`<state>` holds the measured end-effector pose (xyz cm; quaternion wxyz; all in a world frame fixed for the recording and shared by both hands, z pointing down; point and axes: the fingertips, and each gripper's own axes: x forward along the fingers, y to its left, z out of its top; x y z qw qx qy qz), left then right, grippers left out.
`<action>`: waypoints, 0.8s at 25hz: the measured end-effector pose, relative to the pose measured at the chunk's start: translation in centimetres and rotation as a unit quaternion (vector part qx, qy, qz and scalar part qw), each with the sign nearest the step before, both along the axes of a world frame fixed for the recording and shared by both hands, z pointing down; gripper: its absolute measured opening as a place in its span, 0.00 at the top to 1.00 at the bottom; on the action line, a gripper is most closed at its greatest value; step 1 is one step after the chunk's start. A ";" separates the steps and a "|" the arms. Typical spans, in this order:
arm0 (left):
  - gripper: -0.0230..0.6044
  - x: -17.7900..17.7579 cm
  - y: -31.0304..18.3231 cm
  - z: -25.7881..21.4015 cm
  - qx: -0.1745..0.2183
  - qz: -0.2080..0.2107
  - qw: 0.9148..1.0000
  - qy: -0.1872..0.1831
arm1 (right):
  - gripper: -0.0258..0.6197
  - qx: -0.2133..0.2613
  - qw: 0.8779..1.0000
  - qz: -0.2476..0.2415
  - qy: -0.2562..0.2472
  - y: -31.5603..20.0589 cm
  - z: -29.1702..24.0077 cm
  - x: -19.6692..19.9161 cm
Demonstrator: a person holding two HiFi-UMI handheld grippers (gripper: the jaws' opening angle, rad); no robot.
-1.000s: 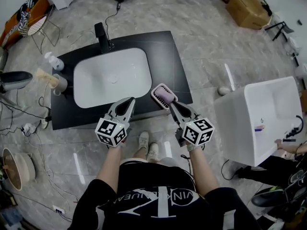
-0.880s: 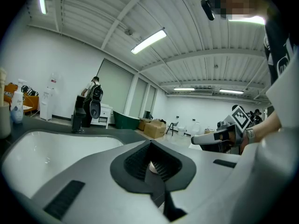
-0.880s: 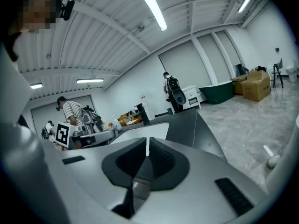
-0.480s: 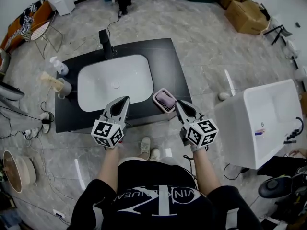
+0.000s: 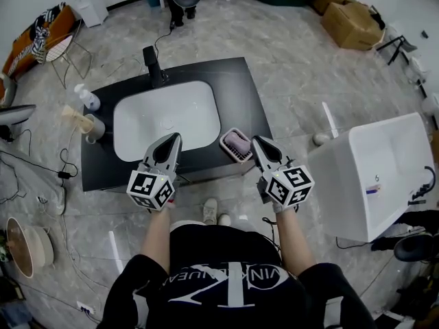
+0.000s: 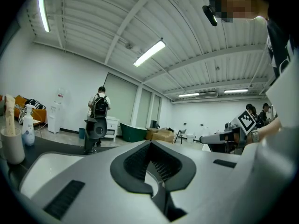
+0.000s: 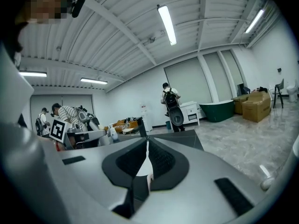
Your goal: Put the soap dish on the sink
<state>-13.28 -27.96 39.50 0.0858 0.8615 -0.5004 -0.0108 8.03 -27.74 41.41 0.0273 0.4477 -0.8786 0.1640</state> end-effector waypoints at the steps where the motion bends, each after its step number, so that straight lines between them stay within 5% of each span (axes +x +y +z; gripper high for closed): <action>1: 0.94 -0.1 0.0 -0.2 0.002 -0.001 1.000 0.001 | 0.91 0.002 1.000 0.000 -0.001 -0.1 -0.1 0.0; 20: 0.94 -0.5 -1.6 -2.9 0.032 -0.022 0.999 0.000 | 0.91 0.021 1.000 0.001 -0.004 -1.6 -1.5 0.5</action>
